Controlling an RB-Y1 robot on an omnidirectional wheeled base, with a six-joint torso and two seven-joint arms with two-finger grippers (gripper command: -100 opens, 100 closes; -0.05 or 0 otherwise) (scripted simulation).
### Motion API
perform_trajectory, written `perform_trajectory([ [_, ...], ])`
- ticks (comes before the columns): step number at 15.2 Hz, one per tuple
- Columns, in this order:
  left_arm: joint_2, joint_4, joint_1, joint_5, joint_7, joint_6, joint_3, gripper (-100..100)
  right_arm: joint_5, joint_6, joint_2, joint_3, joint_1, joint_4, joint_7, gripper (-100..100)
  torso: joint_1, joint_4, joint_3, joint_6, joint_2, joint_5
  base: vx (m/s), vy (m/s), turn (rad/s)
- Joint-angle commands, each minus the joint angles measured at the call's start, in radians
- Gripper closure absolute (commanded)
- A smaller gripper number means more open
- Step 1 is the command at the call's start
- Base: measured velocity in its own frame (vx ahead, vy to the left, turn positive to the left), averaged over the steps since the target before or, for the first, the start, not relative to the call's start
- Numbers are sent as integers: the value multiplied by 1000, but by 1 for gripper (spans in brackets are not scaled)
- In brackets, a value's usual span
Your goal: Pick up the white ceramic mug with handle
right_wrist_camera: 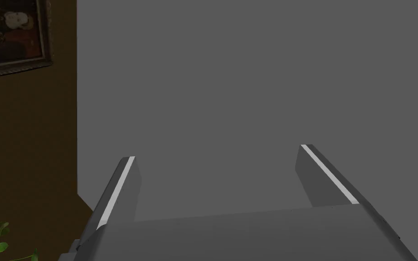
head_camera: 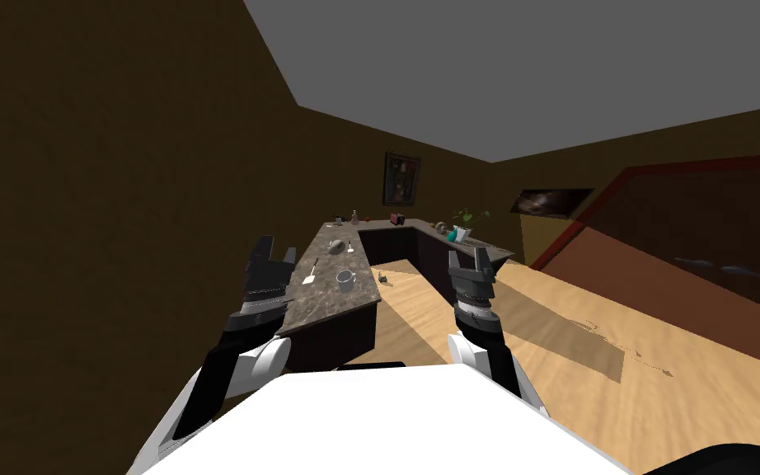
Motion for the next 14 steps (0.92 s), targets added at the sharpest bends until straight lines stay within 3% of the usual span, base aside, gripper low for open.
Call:
perform_trajectory([
  [1,41,9,1,19,-1,30,5,-100,0,0,0,0,0,0,0,0,0,0,0,0,0,0,-1,-4,-70],
  [3,83,23,3,47,-2,74,13,-100,0,0,0,0,0,0,0,0,0,0,0,0,0,0,-4,-9,-138],
  [4,83,23,3,47,-2,74,13,-100,0,0,0,0,0,0,0,0,0,0,0,0,0,0,-6,-8,-106],
  [6,134,42,6,86,-3,128,24,-100,0,0,0,0,0,0,0,0,0,0,0,0,0,0,-5,-10,-125],
  [11,191,65,9,135,-5,212,38,-100,0,0,0,0,0,0,0,0,0,0,0,0,0,0,-4,-9,-104],
  [12,222,79,11,162,-6,239,46,-100,0,0,0,0,0,0,0,0,0,0,0,0,0,0,-5,-10,-150],
  [14,222,79,11,162,-6,256,46,-100,0,0,0,0,0,0,0,0,0,0,0,0,0,0,-5,-7,-82],
])
